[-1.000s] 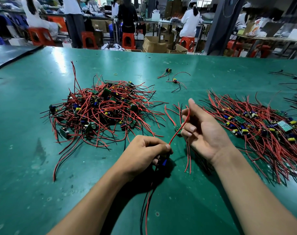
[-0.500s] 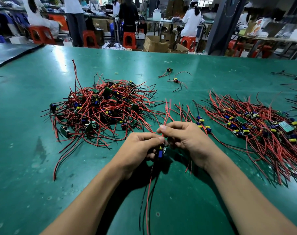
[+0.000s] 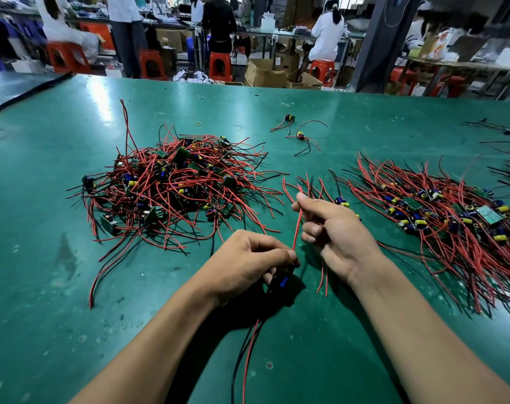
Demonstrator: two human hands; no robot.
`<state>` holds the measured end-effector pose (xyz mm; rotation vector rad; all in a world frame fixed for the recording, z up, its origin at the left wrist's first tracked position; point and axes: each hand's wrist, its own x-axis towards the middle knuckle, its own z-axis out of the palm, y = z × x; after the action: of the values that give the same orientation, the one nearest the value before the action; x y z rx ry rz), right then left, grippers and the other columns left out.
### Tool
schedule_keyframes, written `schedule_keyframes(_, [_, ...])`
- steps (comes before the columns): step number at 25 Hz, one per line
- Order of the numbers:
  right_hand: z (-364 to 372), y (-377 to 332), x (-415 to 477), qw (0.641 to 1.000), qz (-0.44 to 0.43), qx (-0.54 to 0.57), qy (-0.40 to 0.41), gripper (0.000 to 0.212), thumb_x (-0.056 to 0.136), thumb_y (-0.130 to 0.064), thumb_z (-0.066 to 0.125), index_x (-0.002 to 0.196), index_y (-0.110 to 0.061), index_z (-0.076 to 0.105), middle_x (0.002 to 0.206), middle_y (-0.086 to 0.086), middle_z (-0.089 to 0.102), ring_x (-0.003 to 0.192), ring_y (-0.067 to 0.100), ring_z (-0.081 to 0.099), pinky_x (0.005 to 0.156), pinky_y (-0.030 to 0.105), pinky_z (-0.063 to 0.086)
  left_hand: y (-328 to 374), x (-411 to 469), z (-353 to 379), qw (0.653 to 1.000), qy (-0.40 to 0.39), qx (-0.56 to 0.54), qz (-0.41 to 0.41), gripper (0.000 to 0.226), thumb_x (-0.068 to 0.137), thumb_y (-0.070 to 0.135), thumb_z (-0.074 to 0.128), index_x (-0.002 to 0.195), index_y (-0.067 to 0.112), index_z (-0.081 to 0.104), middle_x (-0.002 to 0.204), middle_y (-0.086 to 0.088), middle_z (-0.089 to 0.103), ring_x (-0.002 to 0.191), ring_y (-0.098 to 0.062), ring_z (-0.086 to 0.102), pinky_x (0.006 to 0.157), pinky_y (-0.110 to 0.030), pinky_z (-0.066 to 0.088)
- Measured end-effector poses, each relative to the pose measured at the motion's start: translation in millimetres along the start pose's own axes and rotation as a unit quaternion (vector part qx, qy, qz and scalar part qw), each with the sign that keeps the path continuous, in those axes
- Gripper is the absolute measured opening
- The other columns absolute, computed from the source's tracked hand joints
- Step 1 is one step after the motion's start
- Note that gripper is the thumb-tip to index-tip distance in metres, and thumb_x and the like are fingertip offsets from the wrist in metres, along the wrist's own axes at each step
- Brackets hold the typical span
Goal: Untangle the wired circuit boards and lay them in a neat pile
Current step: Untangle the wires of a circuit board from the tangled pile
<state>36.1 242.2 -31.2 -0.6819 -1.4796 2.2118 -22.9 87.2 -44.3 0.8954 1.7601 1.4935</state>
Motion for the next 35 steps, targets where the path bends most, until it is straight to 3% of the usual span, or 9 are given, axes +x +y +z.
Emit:
schedule_keyframes(6, [-1, -10, 0, 0.986, 0.072, 0.153, 0.004, 0.02, 0.094, -0.014, 0.062, 0.077, -0.003, 0.065, 0.054, -0.006, 0.042, 0.037, 0.002, 0.034, 0.037, 0.014, 0.03, 0, -2, 0, 0.999, -0.021, 0.025, 0.003, 0.015, 0.088, 0.012, 0.069, 0.077, 0.005, 0.077, 0.061, -0.007, 0.059, 0.05, -0.009, 0.049, 0.051, -0.015, 0.04])
schedule_keyframes(13, [-15, -22, 3, 0.981, 0.007, 0.181, 0.068, 0.009, 0.094, -0.007, 0.061, 0.086, -0.007, 0.062, 0.061, -0.001, 0.053, 0.044, 0.002, 0.05, 0.046, 0.012, 0.046, 0, -6, 2, 0.996, -0.079, 0.047, -0.013, 0.013, 0.085, 0.01, 0.07, 0.074, 0.005, 0.074, 0.059, -0.002, 0.064, 0.053, -0.01, 0.053, 0.053, -0.018, 0.04])
schedule_keyframes(18, [-12, -13, 3, 0.989, -0.032, 0.127, 0.074, 0.008, 0.094, -0.006, 0.063, 0.086, -0.009, 0.064, 0.064, -0.001, 0.057, 0.05, 0.005, 0.053, 0.049, 0.016, 0.047, -3, -3, 1, 1.0, -0.01, 0.006, 0.007, 0.015, 0.091, 0.011, 0.066, 0.08, 0.004, 0.075, 0.061, -0.002, 0.061, 0.05, -0.006, 0.051, 0.052, -0.014, 0.042])
schedule_keyframes(22, [-10, -10, 3, 0.992, -0.039, 0.091, 0.073, 0.008, 0.093, -0.009, 0.065, 0.087, -0.013, 0.064, 0.065, -0.001, 0.06, 0.052, 0.007, 0.054, 0.052, 0.017, 0.048, -4, 1, 5, 0.993, 0.019, -0.118, -0.018, 0.016, 0.093, 0.007, 0.061, 0.083, 0.001, 0.072, 0.063, 0.0, 0.06, 0.05, -0.006, 0.052, 0.051, -0.013, 0.044])
schedule_keyframes(28, [-2, 1, -3, 0.993, -0.059, -0.101, -0.015, 0.01, 0.089, -0.02, 0.072, 0.086, -0.016, 0.063, 0.068, -0.004, 0.06, 0.051, 0.009, 0.054, 0.05, 0.019, 0.044, -3, 7, 1, 0.963, 0.112, -0.24, -0.057, 0.011, 0.092, 0.013, 0.063, 0.088, 0.006, 0.071, 0.072, -0.011, 0.065, 0.058, -0.018, 0.061, 0.057, -0.025, 0.052])
schedule_keyframes(30, [-2, 3, -7, 0.957, -0.11, -0.258, -0.078, 0.02, 0.085, -0.028, 0.078, 0.084, -0.017, 0.061, 0.068, -0.006, 0.062, 0.054, 0.01, 0.055, 0.051, 0.02, 0.043, -3, 9, 3, 0.956, 0.143, -0.248, -0.059, 0.014, 0.094, 0.014, 0.061, 0.093, 0.005, 0.071, 0.078, -0.015, 0.067, 0.062, -0.021, 0.063, 0.059, -0.027, 0.055])
schedule_keyframes(32, [-1, 8, -11, 0.893, -0.154, -0.409, -0.111, 0.03, 0.079, -0.035, 0.083, 0.085, -0.021, 0.057, 0.071, -0.007, 0.063, 0.058, 0.006, 0.053, 0.056, 0.02, 0.044, -2, 10, 4, 0.949, 0.163, -0.262, -0.057, 0.022, 0.098, 0.02, 0.056, 0.095, 0.005, 0.072, 0.075, -0.011, 0.065, 0.06, -0.017, 0.062, 0.056, -0.025, 0.054])
schedule_keyframes(33, [-1, 10, -11, 0.865, -0.167, -0.458, -0.114, 0.034, 0.076, -0.036, 0.085, 0.086, -0.023, 0.055, 0.072, -0.008, 0.062, 0.058, 0.004, 0.051, 0.058, 0.018, 0.042, -1, 10, 5, 0.945, 0.173, -0.27, -0.059, 0.027, 0.099, 0.025, 0.054, 0.096, 0.005, 0.072, 0.073, -0.009, 0.063, 0.059, -0.017, 0.061, 0.054, -0.024, 0.053])
schedule_keyframes(35, [0, 11, -13, 0.845, -0.189, -0.488, -0.115, 0.039, 0.073, -0.033, 0.088, 0.089, -0.025, 0.053, 0.074, -0.009, 0.06, 0.057, 0.003, 0.047, 0.057, 0.016, 0.04, 1, 11, 4, 0.939, 0.181, -0.284, -0.066, 0.035, 0.1, 0.034, 0.051, 0.095, 0.008, 0.072, 0.072, -0.008, 0.063, 0.059, -0.018, 0.061, 0.057, -0.026, 0.052])
